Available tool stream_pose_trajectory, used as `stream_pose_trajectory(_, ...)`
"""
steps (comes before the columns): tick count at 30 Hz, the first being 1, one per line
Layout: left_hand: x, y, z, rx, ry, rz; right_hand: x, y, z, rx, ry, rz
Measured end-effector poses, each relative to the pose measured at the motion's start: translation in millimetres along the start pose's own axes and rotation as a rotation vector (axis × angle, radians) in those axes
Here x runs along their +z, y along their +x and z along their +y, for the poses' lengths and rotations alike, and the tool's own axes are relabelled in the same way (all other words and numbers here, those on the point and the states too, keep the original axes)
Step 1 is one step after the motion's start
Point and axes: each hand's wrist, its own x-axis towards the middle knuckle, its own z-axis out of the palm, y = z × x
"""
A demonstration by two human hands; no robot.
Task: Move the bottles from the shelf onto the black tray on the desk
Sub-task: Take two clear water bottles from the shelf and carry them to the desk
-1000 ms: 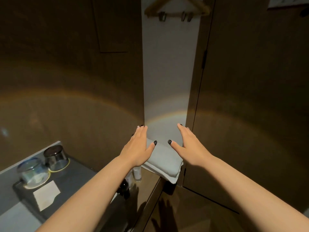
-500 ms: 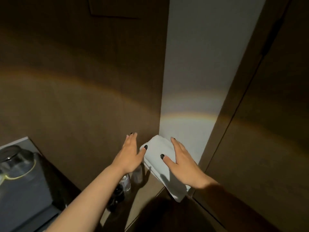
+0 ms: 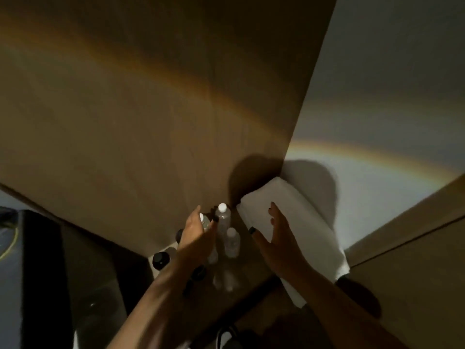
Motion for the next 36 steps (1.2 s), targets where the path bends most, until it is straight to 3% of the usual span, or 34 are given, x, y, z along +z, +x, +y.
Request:
stream_pose_trajectory(7, 37, 54, -70, -0.114, -0.093, 0.044, 53, 69, 52, 0.039, 0.111, 0.086)
stream_pose_trajectory(11, 66, 78, -110, -0.286, -0.095, 0.112, 82, 96, 89, 0.052, 0.124, 0.044)
stream_pose_trajectory(21, 117, 104, -181, -0.14, 0.131, 0.062, 134, 122, 152, 0.001, 0.149, -0.043)
stream_pose_trajectory(27, 123, 113, -189, -0.16, 0.184, 0.081, 139, 122, 169, -0.12, 0.122, -0.067)
stream_pose_trajectory(32, 95, 99, -155, -0.237, 0.027, 0.216, 134, 125, 158, -0.193, 0.124, -0.06)
stream_pose_trajectory(36, 58, 69, -130, -0.211, -0.139, 0.34, 137, 129, 134, -0.229, 0.119, -0.24)
